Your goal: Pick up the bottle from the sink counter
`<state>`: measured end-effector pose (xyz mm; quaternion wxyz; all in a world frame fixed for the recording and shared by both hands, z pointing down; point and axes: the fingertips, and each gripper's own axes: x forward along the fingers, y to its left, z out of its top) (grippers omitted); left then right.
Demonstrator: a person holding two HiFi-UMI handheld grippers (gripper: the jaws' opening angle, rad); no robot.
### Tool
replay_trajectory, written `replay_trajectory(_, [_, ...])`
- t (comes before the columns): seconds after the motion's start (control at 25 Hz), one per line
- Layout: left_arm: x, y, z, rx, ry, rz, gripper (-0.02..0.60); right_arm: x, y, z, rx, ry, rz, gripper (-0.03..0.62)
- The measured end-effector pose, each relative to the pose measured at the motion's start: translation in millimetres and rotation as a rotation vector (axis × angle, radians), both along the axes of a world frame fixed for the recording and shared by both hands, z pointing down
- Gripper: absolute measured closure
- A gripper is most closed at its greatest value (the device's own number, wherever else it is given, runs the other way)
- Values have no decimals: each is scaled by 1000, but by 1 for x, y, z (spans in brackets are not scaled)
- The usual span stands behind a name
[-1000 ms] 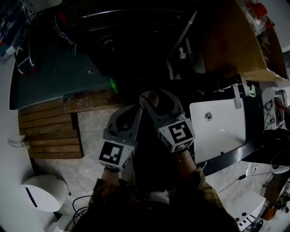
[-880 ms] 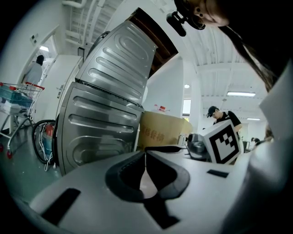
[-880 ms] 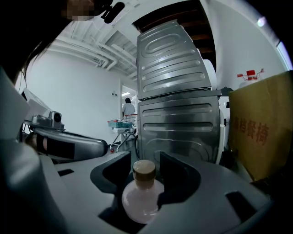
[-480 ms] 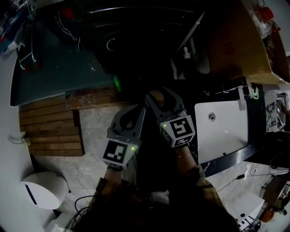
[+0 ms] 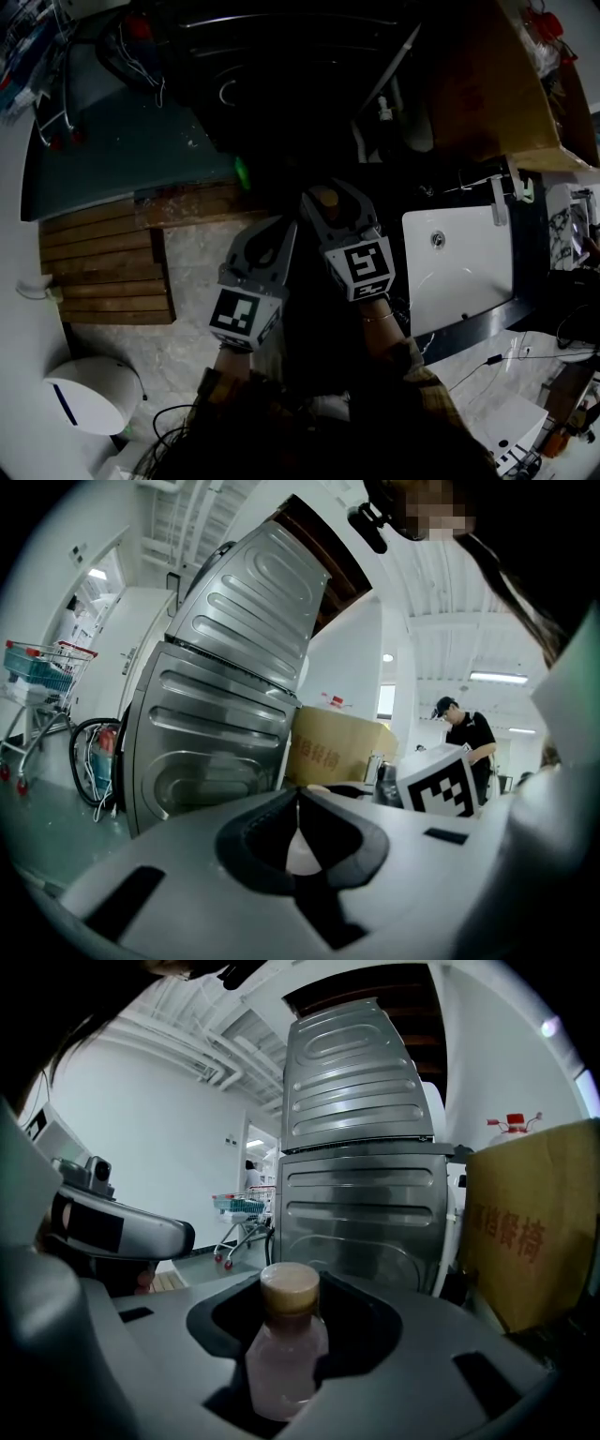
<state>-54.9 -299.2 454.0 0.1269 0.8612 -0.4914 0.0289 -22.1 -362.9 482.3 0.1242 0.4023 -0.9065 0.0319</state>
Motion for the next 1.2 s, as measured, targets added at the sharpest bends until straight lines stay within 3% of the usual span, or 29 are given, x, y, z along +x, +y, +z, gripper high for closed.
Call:
replay_trajectory(0.4, [-7,3,-7,13,-8,-16,558,-3,3,0,22,49,-20,459])
replay_trajectory(1.2, [-11,14,-46,81,-9,-50,558,7,8,-4,-49,29,-15,470])
